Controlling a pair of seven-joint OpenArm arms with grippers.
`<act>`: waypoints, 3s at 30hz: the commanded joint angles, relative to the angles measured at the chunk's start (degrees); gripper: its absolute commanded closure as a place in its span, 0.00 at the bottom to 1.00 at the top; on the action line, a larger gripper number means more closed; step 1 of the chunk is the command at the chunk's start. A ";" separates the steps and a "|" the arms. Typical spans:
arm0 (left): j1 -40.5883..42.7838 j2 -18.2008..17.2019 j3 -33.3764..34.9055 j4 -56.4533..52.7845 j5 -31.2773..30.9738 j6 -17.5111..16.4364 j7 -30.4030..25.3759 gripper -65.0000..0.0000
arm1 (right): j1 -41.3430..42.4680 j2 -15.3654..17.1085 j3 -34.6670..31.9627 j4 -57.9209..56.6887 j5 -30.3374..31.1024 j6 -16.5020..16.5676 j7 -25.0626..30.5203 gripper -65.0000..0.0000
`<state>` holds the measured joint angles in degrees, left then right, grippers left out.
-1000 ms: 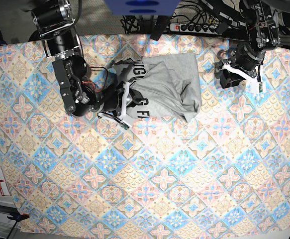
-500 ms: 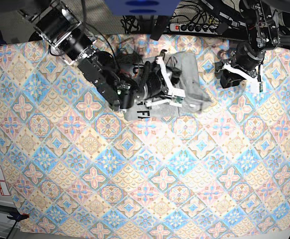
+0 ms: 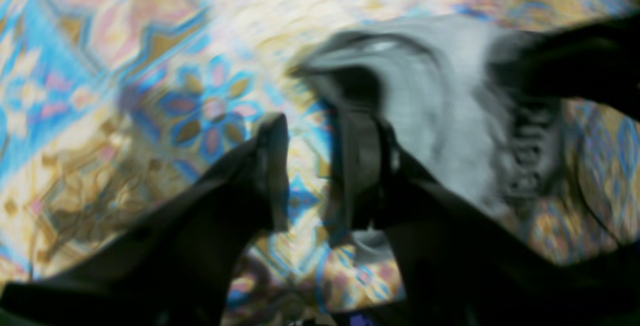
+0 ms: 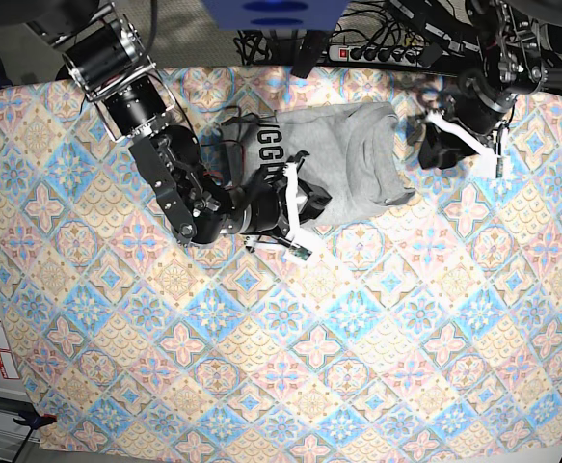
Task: Fold the T-shirt properly
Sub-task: 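Pull the folded shirt with the right gripper to flatten it, then grasp the shirt sides with both grippers and rotate it upright, then press the shirt sides inward with both grippers to square it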
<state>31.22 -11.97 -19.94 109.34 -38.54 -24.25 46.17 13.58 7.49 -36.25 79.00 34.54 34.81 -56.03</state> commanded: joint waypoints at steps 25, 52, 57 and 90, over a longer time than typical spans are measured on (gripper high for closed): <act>-8.76 -6.89 23.94 -13.82 -0.27 0.65 -1.12 1.00 | 6.50 -2.17 8.78 -20.67 -0.92 0.23 9.48 0.84; -30.56 3.57 28.87 -26.66 26.72 0.65 -1.21 1.00 | -12.75 12.34 9.30 10.89 -12.52 0.31 -1.68 0.84; -33.20 5.68 28.69 -27.10 32.08 0.65 -1.21 1.00 | -15.91 13.48 9.39 14.76 -12.52 0.31 -1.68 0.84; -26.43 8.05 13.57 -27.27 26.90 0.65 -1.21 1.00 | -3.87 -2.69 19.59 0.25 -12.52 0.31 -1.51 0.84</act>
<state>5.74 -3.81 -6.26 81.19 -10.79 -23.38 46.04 8.45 4.91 -16.67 78.02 21.06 34.72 -58.50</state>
